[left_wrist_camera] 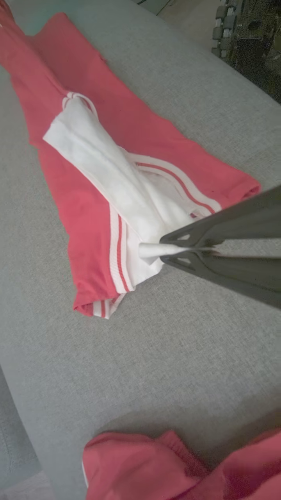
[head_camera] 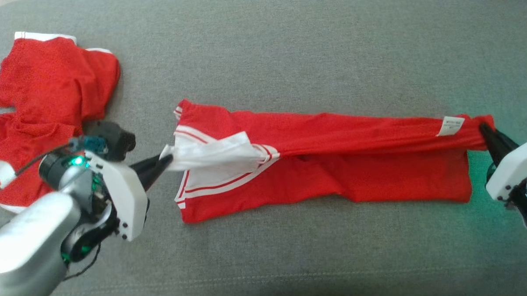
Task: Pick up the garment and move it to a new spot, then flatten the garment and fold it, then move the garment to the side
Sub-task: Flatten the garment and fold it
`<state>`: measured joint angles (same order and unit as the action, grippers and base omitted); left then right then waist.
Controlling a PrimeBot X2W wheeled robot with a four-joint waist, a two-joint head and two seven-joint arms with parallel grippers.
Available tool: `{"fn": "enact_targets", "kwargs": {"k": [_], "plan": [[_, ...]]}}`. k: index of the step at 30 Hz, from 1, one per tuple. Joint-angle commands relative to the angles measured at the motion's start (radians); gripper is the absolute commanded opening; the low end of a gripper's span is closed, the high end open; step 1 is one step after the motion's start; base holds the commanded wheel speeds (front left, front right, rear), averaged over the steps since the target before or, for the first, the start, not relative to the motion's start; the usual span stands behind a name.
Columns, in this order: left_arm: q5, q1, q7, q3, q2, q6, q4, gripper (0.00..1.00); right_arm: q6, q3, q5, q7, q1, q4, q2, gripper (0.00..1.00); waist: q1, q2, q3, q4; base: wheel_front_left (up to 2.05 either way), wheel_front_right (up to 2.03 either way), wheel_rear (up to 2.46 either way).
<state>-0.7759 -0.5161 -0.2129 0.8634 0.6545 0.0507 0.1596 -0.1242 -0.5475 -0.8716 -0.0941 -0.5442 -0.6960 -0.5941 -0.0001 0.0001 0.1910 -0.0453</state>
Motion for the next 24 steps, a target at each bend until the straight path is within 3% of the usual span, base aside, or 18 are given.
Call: {"fn": "enact_targets", "kwargs": {"k": [1, 12, 13, 14, 15, 24], "plan": [[0.01, -0.032, -0.004, -0.041, 0.061, -0.012, -0.026, 0.0, -0.007, 0.001, -0.004, -0.017, 0.02, 0.029, -0.049, 0.0, 0.0001, -0.0001, -0.002, -0.003, 0.0, 0.0, 0.0], [0.025, 0.006, -0.012, 0.002, 0.048, -0.02, -0.018, 0.0, -0.007, 0.0, -0.033, -0.164, 0.099, 0.135, -0.089, 0.0, 0.0001, -0.0001, -0.015, -0.012, 0.0, 0.0, 0.0], [0.024, 0.01, -0.013, 0.006, 0.045, -0.021, -0.014, 0.0, -0.007, 0.002, -0.037, -0.18, 0.11, 0.145, -0.095, 0.4, 0.0001, -0.0001, -0.019, -0.013, 0.0, 0.0, 0.0], [0.024, 0.014, -0.015, 0.009, 0.043, -0.024, -0.009, 0.55, -0.007, 0.005, -0.046, -0.202, 0.123, 0.151, -0.1, 1.0, 0.0001, -0.0001, -0.024, -0.014, 0.0, 0.0, 0.0], [0.024, 0.018, -0.018, 0.013, 0.041, -0.025, -0.004, 1.0, -0.007, 0.008, -0.051, -0.221, 0.133, 0.161, -0.105, 1.0, 0.0001, -0.0001, -0.029, -0.015, 0.0, 0.0, 0.0], [0.009, 0.03, 0.006, -0.002, 0.033, -0.052, 0.008, 1.0, -0.007, 0.102, -0.041, -0.327, 0.199, 0.221, -0.165, 1.0, 0.0001, -0.0001, -0.077, -0.019, 0.0, 0.0, 0.0]]}}
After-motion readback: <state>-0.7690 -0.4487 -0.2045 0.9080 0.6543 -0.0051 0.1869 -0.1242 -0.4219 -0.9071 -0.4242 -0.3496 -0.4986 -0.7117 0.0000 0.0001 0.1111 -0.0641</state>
